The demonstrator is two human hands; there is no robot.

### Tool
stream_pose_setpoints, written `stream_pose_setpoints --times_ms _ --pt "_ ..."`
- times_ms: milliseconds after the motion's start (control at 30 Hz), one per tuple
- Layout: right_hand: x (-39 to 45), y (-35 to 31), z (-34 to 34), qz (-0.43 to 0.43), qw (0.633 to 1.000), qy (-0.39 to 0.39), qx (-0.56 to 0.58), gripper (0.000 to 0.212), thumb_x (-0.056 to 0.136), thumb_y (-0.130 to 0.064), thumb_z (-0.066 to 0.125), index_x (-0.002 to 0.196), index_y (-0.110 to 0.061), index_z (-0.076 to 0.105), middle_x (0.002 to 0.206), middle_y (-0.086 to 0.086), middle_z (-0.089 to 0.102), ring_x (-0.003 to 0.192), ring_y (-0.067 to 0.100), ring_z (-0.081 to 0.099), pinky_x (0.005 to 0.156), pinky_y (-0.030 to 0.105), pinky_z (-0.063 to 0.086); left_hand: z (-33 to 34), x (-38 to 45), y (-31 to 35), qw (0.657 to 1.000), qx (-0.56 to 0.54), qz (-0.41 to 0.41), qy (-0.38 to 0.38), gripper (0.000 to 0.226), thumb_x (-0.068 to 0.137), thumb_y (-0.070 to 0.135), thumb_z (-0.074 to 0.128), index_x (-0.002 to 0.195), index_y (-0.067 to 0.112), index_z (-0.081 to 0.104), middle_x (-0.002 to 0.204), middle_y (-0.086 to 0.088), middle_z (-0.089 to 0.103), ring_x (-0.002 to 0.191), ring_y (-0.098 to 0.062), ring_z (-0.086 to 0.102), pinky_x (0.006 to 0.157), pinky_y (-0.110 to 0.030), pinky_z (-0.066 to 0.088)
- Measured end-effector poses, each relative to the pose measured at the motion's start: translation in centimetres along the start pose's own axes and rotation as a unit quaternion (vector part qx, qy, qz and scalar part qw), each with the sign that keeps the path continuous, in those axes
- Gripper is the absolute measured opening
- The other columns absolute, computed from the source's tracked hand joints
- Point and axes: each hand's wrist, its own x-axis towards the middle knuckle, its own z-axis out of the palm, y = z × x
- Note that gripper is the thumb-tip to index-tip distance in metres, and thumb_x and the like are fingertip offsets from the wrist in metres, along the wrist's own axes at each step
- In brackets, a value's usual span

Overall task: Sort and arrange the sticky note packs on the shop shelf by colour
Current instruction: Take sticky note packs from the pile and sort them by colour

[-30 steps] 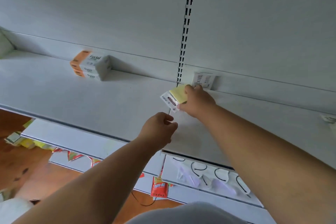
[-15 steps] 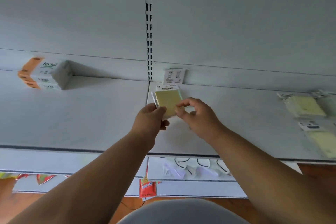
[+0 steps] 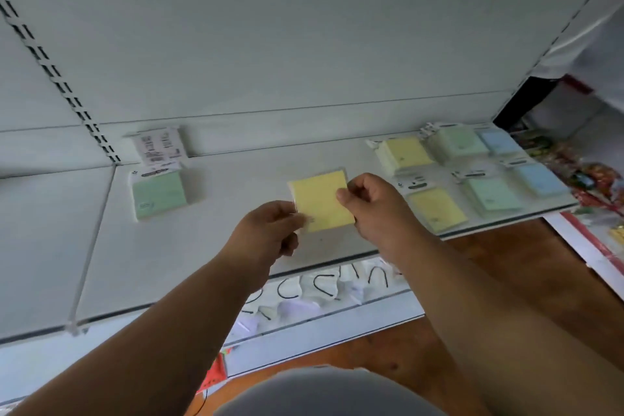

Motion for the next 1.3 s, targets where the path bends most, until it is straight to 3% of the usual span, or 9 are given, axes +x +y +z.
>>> stream_pose_setpoints --times_ms 133,200,333,467,600,800,1000,1300 --pt "0.4 4.0 -7.5 0.023 0.999 -0.031 -0.008 0.017 0.089 -0.023 0.067 0.102 -0.024 0.056 0.07 -0.003 0.059 0.044 0.005 0.044 0.048 0.025 0.035 8.4 1.4 -1.5 0.994 0.103 0.015 0.016 0.015 0.086 0.014 0.069 0.074 0.02 0.063 0.053 0.003 0.055 0.048 -0.016 0.046 0.052 -0.025 0.039" --pt "1.0 5.5 -11.3 0.011 0.999 -0.02 -0.048 0.018 0.087 -0.026 0.069 0.101 -0.022 0.058 0.078 -0.003 0.063 0.055 0.006 0.051 0.055 0.024 0.038 12.1 2.0 -1.7 0.981 0.185 0.041 0.031 0.013 0.086 0.023 0.07 0.076 0.026 0.062 0.058 0.01 0.061 0.05 -0.013 0.051 0.057 -0.027 0.044" --pt "2.8 7.7 -17.2 -0.004 0.992 0.031 -0.121 0.021 0.085 -0.032 0.071 0.099 -0.018 0.063 0.088 -0.006 0.065 0.077 0.009 0.06 0.065 0.019 0.043 18.8 2.7 -1.0 0.946 0.313 0.073 0.044 0.009 0.089 0.035 0.065 0.088 0.029 0.058 0.072 0.009 0.071 0.044 0.0 0.052 0.052 -0.021 0.038" --pt "4.6 9.0 -19.8 -0.007 0.974 0.008 -0.227 0.029 0.085 -0.035 0.07 0.106 -0.016 0.064 0.089 -0.005 0.061 0.082 0.014 0.059 0.071 0.023 0.044 23.1 3.6 -1.2 0.91 0.405 0.041 0.082 0.023 0.088 0.042 0.06 0.1 0.022 0.059 0.087 0.007 0.071 0.071 -0.012 0.064 0.064 -0.026 0.048" --pt "6.5 8.8 -19.7 -0.038 0.948 -0.014 -0.316 0.023 0.085 -0.035 0.068 0.098 -0.017 0.062 0.097 0.002 0.066 0.094 0.023 0.061 0.079 0.03 0.047 24.7 4.5 -1.1 0.885 0.442 0.013 0.146 0.037 0.085 0.044 0.062 0.115 0.022 0.056 0.095 0.004 0.07 0.091 -0.019 0.065 0.079 -0.032 0.051" --pt "6.7 8.2 -19.2 -0.101 0.91 0.014 -0.402 0.022 0.085 -0.03 0.065 0.097 -0.015 0.055 0.092 0.004 0.061 0.083 0.026 0.055 0.065 0.03 0.039 24.6 4.4 -0.2 0.865 0.464 0.011 0.192 0.033 0.082 0.05 0.066 0.102 0.025 0.056 0.087 0.008 0.062 0.088 -0.018 0.061 0.073 -0.029 0.047" --pt "5.8 6.0 -15.8 -0.173 0.931 -0.022 -0.321 0.016 0.084 -0.033 0.063 0.091 -0.021 0.056 0.088 -0.003 0.062 0.079 0.021 0.058 0.065 0.03 0.046 21.6 3.1 -0.6 0.874 0.428 0.031 0.226 0.023 0.086 0.047 0.059 0.099 0.029 0.055 0.075 0.009 0.065 0.073 -0.012 0.062 0.068 -0.029 0.05" --pt "4.7 -0.5 -0.7 -0.236 0.923 -0.131 -0.273 0.014 0.086 -0.037 0.061 0.086 -0.023 0.058 0.083 -0.008 0.063 0.078 0.014 0.059 0.071 0.032 0.053 6.4 0.6 -1.0 0.862 0.396 0.0 0.315 0.019 0.087 0.043 0.058 0.098 0.028 0.058 0.078 0.01 0.064 0.073 -0.015 0.062 0.061 -0.026 0.046"
